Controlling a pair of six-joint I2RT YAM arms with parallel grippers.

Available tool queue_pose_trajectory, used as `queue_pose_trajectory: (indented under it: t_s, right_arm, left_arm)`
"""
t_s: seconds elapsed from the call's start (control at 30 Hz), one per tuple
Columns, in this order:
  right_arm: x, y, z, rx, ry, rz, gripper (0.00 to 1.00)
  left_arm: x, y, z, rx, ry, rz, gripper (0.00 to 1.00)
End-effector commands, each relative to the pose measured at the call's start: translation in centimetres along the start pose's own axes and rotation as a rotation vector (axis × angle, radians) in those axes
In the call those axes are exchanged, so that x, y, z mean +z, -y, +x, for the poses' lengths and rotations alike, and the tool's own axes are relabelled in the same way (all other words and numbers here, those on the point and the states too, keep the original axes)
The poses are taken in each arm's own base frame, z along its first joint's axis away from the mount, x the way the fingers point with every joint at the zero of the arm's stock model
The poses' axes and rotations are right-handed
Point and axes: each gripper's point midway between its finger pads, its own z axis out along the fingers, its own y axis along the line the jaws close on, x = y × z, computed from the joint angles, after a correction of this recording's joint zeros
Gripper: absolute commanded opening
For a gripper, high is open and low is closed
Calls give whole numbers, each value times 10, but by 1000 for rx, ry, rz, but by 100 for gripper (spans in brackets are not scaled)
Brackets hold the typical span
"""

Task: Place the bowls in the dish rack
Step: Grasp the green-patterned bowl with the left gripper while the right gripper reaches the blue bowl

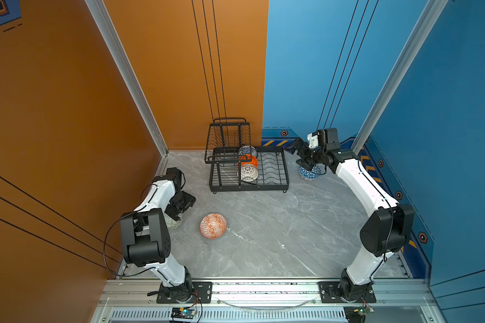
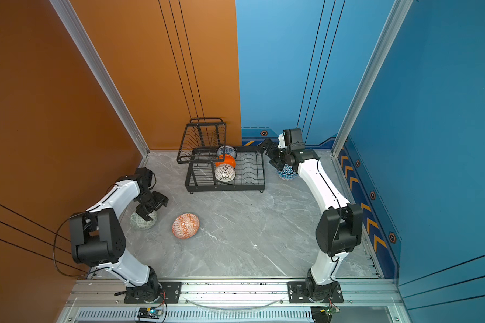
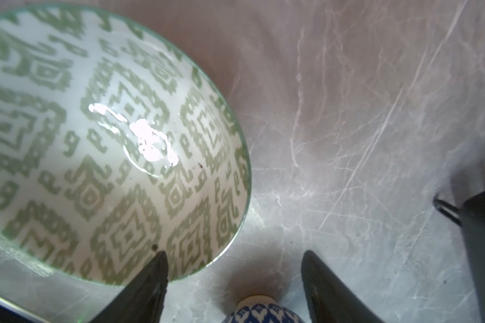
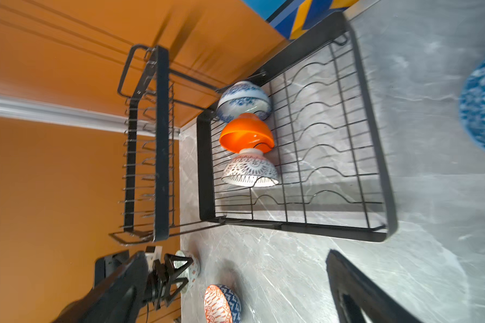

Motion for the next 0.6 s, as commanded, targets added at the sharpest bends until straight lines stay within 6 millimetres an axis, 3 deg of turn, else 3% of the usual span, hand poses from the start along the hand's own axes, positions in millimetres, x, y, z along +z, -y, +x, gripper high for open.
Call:
queue_pose_trajectory:
  t_s: [0.0, 0.57]
  right_arm:
    - [0, -24, 5, -99, -15, -64, 100]
    - [4, -26, 3, -90, -4, -56, 100]
  left_arm:
    - [4, -3, -4, 60, -14, -30, 68]
    - [26, -6, 0, 166, -83, -75, 38]
